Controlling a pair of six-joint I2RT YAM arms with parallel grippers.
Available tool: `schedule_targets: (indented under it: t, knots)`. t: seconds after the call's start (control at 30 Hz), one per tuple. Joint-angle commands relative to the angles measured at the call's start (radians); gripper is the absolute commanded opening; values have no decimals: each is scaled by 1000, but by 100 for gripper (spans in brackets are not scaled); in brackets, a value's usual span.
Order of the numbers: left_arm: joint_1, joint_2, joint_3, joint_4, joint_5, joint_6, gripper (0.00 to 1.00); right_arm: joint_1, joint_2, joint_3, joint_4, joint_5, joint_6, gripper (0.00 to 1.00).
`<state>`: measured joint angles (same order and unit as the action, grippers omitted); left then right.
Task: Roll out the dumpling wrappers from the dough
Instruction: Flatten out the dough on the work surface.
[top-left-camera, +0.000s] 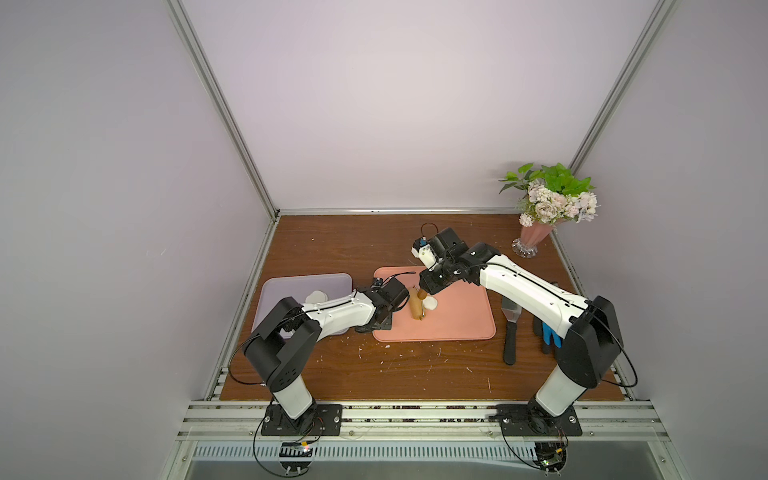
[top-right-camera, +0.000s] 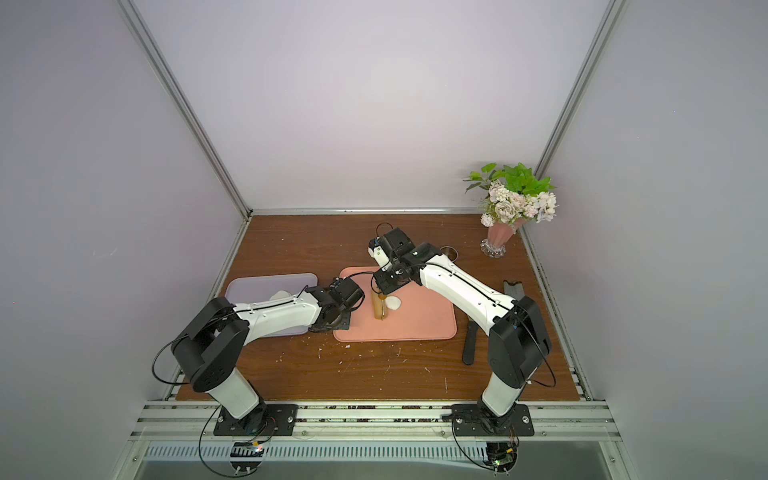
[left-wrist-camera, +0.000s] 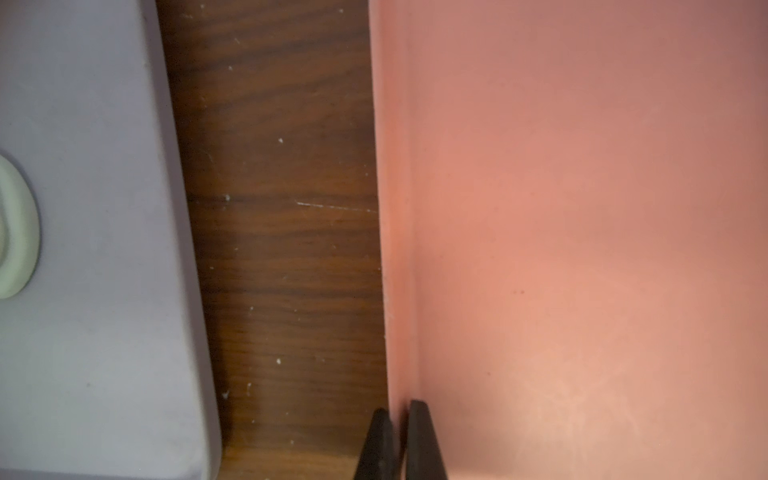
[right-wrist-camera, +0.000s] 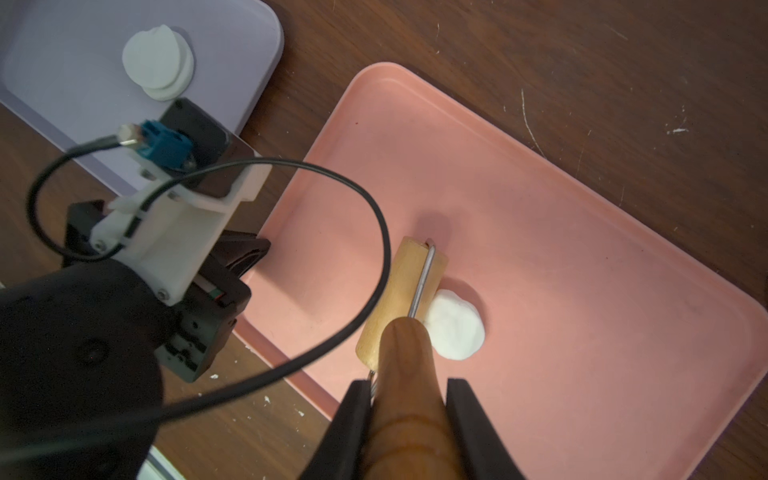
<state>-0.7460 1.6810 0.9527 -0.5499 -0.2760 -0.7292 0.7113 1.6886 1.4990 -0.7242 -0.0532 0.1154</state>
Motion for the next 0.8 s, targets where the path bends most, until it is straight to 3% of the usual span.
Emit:
schedule_targets:
  t: [0.0, 0.2, 0.43, 0.77]
  knots:
    - [-22, 23, -24, -39, 52, 16, 0, -3, -90, 96, -65, 19, -33, 0]
    - [-54, 26, -20, -39, 47, 35, 0, -4, -95, 77, -117, 164, -59, 0]
    - [-107, 55, -16, -39, 50, 27, 0, -11, -36, 25, -86, 167, -71, 0]
    - [-109, 54, -18, -37, 44, 15, 0, -27, -1, -134, -12, 148, -51, 0]
